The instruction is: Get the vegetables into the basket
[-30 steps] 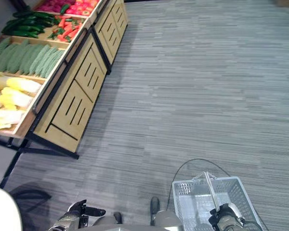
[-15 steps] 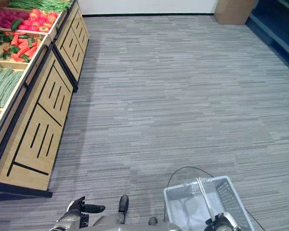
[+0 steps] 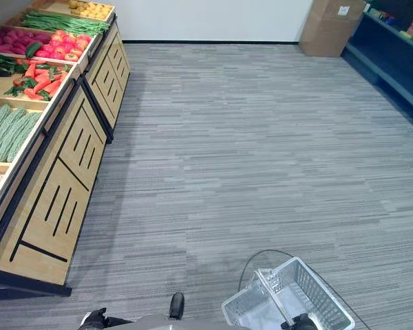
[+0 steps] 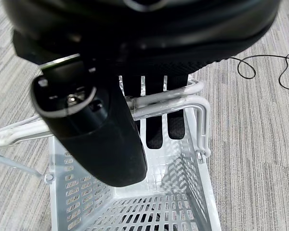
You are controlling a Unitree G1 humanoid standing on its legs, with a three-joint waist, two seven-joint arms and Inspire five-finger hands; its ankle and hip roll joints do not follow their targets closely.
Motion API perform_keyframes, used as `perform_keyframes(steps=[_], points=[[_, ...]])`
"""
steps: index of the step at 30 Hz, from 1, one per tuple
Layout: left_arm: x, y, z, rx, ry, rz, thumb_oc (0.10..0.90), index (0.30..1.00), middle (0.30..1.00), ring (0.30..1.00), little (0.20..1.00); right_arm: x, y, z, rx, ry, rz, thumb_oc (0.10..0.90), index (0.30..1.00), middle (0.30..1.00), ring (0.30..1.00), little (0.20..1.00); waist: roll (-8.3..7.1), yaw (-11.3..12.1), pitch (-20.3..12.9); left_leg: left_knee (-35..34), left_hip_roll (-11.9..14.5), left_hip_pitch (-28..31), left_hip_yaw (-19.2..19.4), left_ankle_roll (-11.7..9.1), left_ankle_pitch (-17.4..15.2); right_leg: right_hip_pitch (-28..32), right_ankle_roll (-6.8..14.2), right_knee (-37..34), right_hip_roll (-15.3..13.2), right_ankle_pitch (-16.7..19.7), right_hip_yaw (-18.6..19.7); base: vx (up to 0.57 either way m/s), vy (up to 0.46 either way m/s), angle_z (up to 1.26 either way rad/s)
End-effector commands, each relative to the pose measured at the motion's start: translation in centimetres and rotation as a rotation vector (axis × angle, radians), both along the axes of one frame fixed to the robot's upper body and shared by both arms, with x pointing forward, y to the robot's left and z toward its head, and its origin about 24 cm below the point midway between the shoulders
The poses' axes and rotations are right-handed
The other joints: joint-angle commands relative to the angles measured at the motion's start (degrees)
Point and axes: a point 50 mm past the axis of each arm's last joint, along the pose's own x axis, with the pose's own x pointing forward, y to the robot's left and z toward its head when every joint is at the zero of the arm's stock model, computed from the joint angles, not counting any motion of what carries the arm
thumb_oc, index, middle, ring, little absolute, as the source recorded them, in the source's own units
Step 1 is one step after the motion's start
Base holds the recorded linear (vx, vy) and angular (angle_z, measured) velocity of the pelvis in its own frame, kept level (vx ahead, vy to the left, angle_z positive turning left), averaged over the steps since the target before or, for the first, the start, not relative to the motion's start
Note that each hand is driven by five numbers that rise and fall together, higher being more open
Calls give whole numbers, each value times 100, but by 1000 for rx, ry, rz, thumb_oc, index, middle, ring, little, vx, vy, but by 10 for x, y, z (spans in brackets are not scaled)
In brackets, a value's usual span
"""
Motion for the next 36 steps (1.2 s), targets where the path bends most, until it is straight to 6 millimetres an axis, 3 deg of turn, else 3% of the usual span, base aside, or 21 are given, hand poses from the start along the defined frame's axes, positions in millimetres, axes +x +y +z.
perform_keyframes(steps=[1, 12, 17, 20, 25, 26, 36], points=[[26, 14, 10, 72, -56, -45, 900, 1000, 1000, 1000, 1000, 17, -23, 11, -83, -59, -18, 400, 300, 300, 300, 300, 8, 82, 210, 45, 262, 535, 173, -268, -777, -271, 501, 139, -393, 4, 183, 57, 31, 1], [25, 13, 9, 70, -48, -56, 900, 1000, 1000, 1000, 1000, 16, -20, 10, -74, -52, -14, 400, 300, 300, 300, 300, -15, 124, 194, 55, 197, 570, 287, -188, -871, -354, 614, 237, -497, 53, 215, 20, 26, -3], [31, 9, 10, 58, -72, -70, 900, 1000, 1000, 1000, 1000, 23, -12, 8, -41, -98, -62, 400, 300, 300, 300, 300, 20, 117, 374, 120, 147, 516, 326, -44, -905, -962, 755, 1320, -480, 144, 335, -34, 79, -15], [37, 7, 11, 49, -92, -88, 900, 1000, 1000, 1000, 1000, 27, -6, 7, -23, -109, -57, 400, 300, 300, 300, 300, 80, 72, 633, 168, 136, 508, 291, 15, -883, -1446, 806, 2041, -500, 580, 318, -61, 97, -15], [38, 5, 10, 47, -81, -115, 900, 1000, 1000, 1000, 1000, 15, -2, 3, -6, -78, -76, 400, 300, 300, 300, 300, 109, -39, 635, 153, 102, 597, 136, 1, -948, -1559, 632, 1461, -308, 353, 181, 87, 34, 9], [37, 4, 10, 40, -84, -107, 900, 1000, 1000, 1000, 1000, 10, -1, 2, -9, -72, -93, 400, 300, 300, 300, 300, 104, -33, 623, 180, 124, 590, 159, -26, -939, -1412, 619, 1201, -325, 264, 25, 56, 4, 14], [25, 1, 5, 35, -43, -104, 900, 1000, 1000, 1000, 1000, 1, -1, 1, -8, -52, -100, 400, 300, 300, 300, 300, 12, 37, 423, 37, 184, 757, 187, -153, -988, -701, 519, 217, -279, 247, -75, 69, -32, 9]])
